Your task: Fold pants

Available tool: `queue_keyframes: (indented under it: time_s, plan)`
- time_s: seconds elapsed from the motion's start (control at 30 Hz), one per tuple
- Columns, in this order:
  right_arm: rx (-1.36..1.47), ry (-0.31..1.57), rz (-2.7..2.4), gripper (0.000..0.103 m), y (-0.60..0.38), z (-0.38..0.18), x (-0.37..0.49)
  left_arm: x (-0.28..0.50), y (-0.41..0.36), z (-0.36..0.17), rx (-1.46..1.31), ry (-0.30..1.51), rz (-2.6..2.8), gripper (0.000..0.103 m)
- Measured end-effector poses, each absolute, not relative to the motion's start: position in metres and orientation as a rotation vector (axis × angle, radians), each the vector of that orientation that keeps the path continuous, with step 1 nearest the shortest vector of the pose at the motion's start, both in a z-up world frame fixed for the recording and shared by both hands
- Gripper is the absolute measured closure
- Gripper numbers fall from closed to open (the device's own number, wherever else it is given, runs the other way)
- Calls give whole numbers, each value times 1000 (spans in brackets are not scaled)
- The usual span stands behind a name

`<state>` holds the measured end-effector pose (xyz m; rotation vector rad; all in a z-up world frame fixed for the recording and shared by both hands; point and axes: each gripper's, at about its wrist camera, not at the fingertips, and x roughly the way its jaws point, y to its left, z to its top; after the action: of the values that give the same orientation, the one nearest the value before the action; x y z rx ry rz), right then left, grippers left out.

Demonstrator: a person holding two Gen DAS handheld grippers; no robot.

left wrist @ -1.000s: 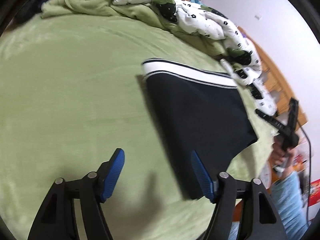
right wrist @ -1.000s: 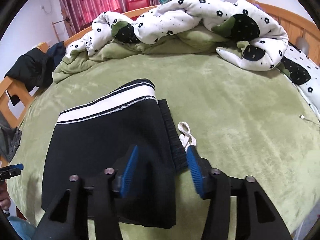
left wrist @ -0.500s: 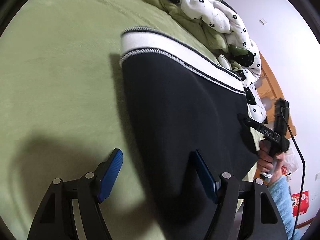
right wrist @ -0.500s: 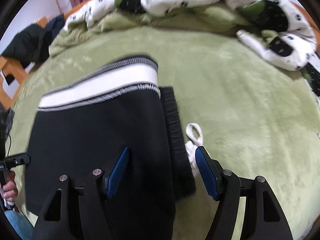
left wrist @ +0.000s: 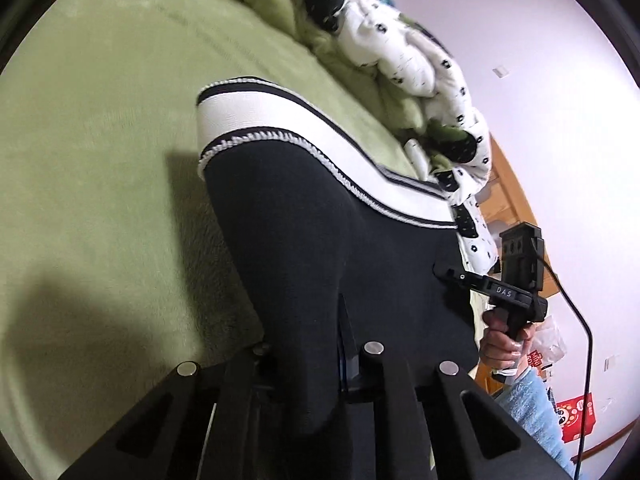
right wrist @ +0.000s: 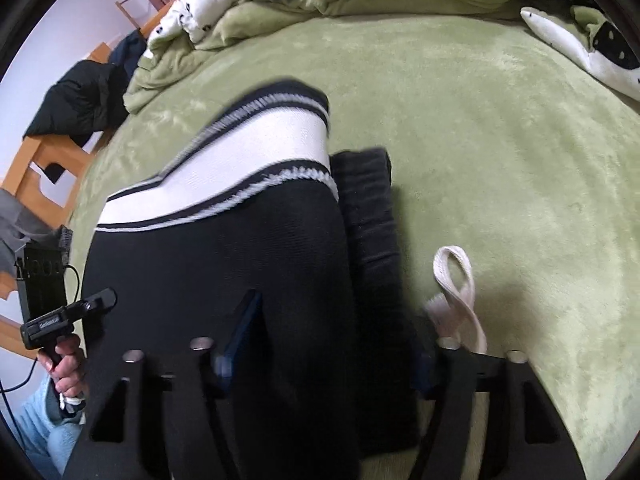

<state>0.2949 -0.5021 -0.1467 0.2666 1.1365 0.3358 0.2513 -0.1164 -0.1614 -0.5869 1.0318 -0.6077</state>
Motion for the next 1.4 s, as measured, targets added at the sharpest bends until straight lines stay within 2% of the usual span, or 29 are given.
queue_keyframes:
  time_s: [0.07, 0.1, 0.33, 0.57, 0.63, 0.67, 0.7, 0.8, 0.87, 0.9, 0.93, 1.07, 1.2, 1.3, 1.4]
  plan:
    - [306, 1095, 377, 76, -499, -129, 282, 244, -113, -149, -564, 1011, -619, 92]
    - [292, 1077, 369, 78, -492, -121, 274, 241, -111, -143, -558, 1003, -624, 92]
    - [355, 996, 440, 81, -407, -93, 234, 219, -32, -99, -545, 945, -583, 92]
    - [542, 960, 646, 81, -288, -122, 242, 208, 89, -85, -446, 998, -379, 92]
    - [534, 973, 649, 81, -265, -140, 250, 208, 106, -102, -427, 1031, -316, 88]
    - [516, 966, 628, 80, -262, -147, 255, 209, 112, -116, -417, 1056, -283, 81]
    - [488, 956, 591, 78, -263, -157, 260, 210, 114, -130, -414, 1074, -260, 67]
    - [555, 999, 599, 72, -283, -185, 271, 205, 112, -159, -398, 1082, -166, 50]
    - [519, 1023, 576, 65, -288, -179, 270, 198, 113, -156, -407, 1036, -171, 50]
    - [463, 1022, 546, 56, -284, -172, 268, 194, 114, -150, -400, 1017, -162, 50]
    - [415, 1009, 515, 55, -283, -162, 265, 189, 117, -142, -390, 984, -149, 50]
    - [272, 825, 418, 55, -273, -109, 251, 177, 122, -108, -337, 834, -120, 39]
    - [222, 705, 493, 55, -230, -81, 263, 204, 101, -88, -323, 773, -190, 39]
    - [93, 725, 507, 55, -187, -95, 283, 226, 82, -95, -275, 770, -207, 36]
    - [-85, 829, 383, 58, -164, -140, 313, 267, 71, -139, -177, 897, -131, 37]
